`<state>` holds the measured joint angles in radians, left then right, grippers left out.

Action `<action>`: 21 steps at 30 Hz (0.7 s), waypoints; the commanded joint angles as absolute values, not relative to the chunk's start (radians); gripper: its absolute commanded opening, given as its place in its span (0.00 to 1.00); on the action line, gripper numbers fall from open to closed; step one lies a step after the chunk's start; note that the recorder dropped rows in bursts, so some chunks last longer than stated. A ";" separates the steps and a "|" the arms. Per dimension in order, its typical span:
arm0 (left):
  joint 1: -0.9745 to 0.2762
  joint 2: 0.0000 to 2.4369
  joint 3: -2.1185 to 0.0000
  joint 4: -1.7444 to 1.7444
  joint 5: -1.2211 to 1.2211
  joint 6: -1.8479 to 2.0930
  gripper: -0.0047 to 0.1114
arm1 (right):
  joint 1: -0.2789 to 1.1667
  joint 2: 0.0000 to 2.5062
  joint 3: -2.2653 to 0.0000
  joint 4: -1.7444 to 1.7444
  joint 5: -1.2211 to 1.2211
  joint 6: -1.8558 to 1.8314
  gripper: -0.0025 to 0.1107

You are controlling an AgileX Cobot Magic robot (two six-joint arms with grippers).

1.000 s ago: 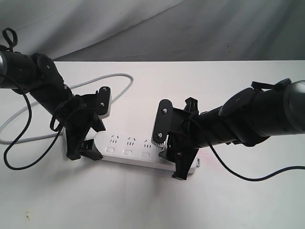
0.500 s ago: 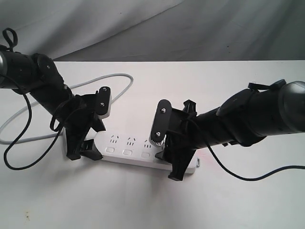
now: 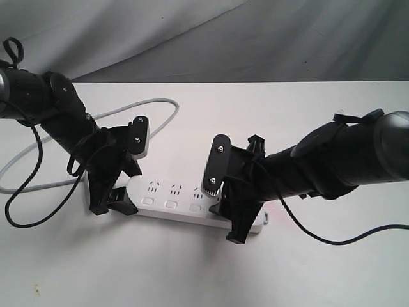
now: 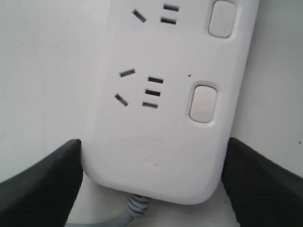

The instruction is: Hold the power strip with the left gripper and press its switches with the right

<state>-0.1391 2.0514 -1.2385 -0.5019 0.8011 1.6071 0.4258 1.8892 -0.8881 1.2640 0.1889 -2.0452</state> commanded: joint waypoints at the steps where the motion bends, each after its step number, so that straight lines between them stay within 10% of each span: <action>1: -0.138 2.052 -1.243 -0.506 0.808 1.603 0.47 | 0.416 1.924 -0.847 1.211 0.173 -2.082 0.55; 21: -0.138 2.052 -1.243 -0.506 0.808 1.606 0.47 | 0.408 1.681 -0.805 1.223 0.136 -2.011 0.55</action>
